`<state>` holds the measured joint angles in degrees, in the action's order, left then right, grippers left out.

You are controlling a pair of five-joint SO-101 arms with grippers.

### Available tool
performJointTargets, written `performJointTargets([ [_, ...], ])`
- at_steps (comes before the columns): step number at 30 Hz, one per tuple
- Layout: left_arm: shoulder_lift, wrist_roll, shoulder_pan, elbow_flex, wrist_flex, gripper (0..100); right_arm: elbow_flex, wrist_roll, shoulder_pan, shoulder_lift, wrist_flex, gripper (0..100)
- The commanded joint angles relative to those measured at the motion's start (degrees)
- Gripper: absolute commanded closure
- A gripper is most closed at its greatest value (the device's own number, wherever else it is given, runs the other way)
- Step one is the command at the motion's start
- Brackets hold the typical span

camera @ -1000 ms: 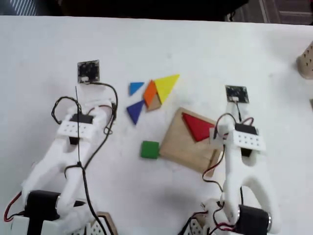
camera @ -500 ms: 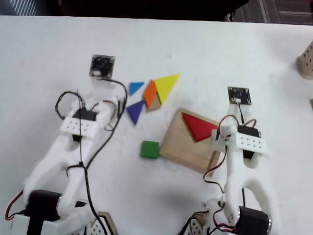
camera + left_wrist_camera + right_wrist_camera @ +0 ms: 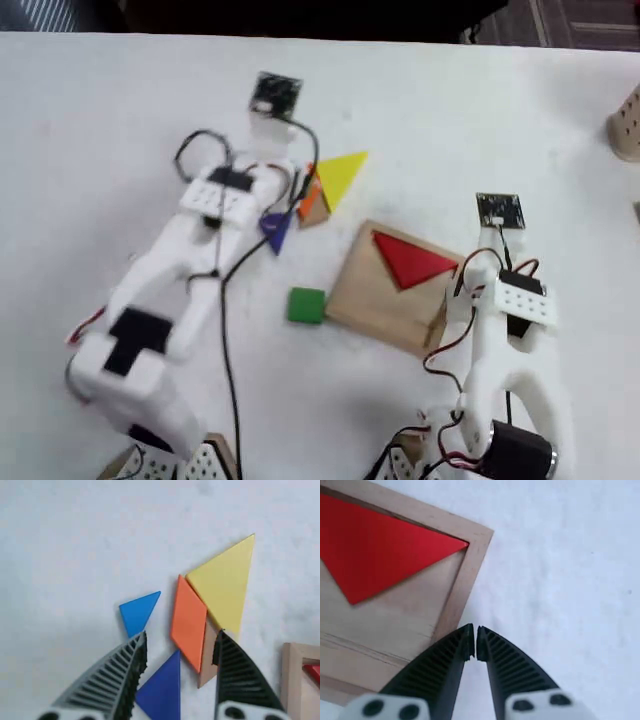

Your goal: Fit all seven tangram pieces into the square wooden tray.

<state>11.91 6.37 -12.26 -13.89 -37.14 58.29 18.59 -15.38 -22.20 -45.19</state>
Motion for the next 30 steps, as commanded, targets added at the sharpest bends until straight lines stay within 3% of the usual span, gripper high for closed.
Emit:
performJointTargets([
  [1, 10.2, 0.1, -4.0, 20.2, -8.4, 72, -0.4, 0.9, -0.4, -1.9, 1.2, 98.1],
  [7, 23.1, -0.1, -7.4, 37.5, -16.0, 69, -0.2, 0.9, 0.9, -1.9, 1.2, 98.1],
  [14, 32.1, -5.5, -7.8, 49.9, -24.1, 69, 0.6, 3.7, 1.0, -2.0, 1.2, 98.1],
  [30, 38.8, -3.9, -8.9, 53.1, -21.1, 69, 0.9, 4.0, 2.0, -2.1, 1.2, 98.1],
])
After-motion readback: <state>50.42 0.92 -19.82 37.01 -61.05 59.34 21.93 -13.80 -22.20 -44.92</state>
